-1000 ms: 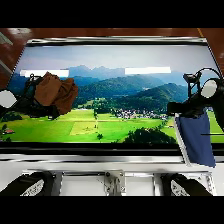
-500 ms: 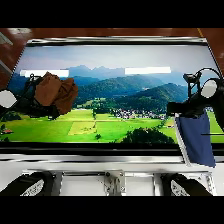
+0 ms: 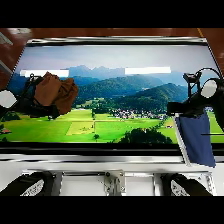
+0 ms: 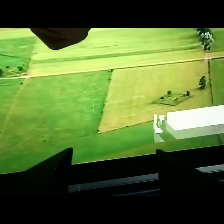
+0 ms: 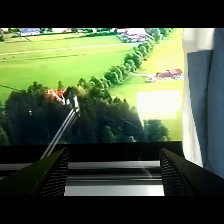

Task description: Fold the shirts.

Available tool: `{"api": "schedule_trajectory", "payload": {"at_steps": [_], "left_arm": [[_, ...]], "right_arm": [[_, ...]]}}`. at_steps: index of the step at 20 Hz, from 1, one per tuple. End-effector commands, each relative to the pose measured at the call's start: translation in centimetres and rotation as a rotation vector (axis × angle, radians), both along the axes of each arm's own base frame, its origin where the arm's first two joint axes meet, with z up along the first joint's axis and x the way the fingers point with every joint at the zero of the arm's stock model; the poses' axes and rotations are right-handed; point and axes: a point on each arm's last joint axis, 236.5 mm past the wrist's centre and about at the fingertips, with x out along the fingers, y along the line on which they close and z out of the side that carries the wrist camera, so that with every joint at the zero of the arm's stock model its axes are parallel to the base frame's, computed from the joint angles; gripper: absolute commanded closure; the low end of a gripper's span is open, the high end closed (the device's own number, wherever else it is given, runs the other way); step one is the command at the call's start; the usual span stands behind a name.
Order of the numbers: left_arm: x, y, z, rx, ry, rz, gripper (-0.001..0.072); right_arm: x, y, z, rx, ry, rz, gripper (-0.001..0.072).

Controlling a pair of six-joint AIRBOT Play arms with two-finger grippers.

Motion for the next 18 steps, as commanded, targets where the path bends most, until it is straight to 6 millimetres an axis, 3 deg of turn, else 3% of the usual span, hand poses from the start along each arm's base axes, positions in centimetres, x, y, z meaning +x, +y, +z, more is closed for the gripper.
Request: {"api": "schedule_trajectory", "payload": {"at_steps": [1, 2, 4, 7, 10, 11, 12, 14, 16, 18], "left_arm": [[0.3, -1.5, 0.4, -0.07, -0.011, 0.006, 0.0106], [0.4, -2.0, 0.6, -0.095, -0.017, 0.007, 0.0114], [2.8, -1.7, 1.3, -0.111, -0.103, 0.073, 0.0124], [8.2, 1.6, 2.7, -0.085, -0.237, 0.206, 0.0123], [13.7, 3.9, 2.2, -0.069, -0.235, 0.259, 0.01], [15.6, 4.3, 1.2, -0.062, -0.213, 0.264, 0.0088], [17.0, 4.5, -0.3, -0.052, -0.174, 0.264, 0.0029], [18.6, 4.4, -4.6, -0.037, -0.035, 0.253, -0.0013], [18.4, 4.6, -8.8, -0.003, 0.123, 0.236, -0.0013], [17.7, 6.1, -12.1, 0.071, 0.25, 0.247, -0.0013]], "right_arm": [[0.1, 0.1, 0.0, 0.005, -0.005, -0.007, 0.0032], [-0.1, 0.1, 0.0, 0.007, 0.005, -0.016, 0.0032], [-1.3, 0.2, -0.2, 0.015, 0.057, -0.041, 0.0032], [-2.8, 1.2, -0.3, 0.057, 0.123, -0.036, 0.0032], [-2.0, 1.2, -0.2, 0.058, 0.091, -0.038, 0.0032], [-1.7, 1.2, -0.2, 0.058, 0.078, -0.039, 0.0032], [-1.6, 1.3, -0.2, 0.059, 0.072, -0.039, 0.0032], [-1.0, 1.2, -0.1, 0.059, 0.045, -0.041, 0.0032], [-0.6, 1.2, -0.1, 0.06, 0.029, -0.042, 0.0032], [-0.4, 1.2, 0.0, 0.059, 0.02, -0.042, 0.0032]]}}
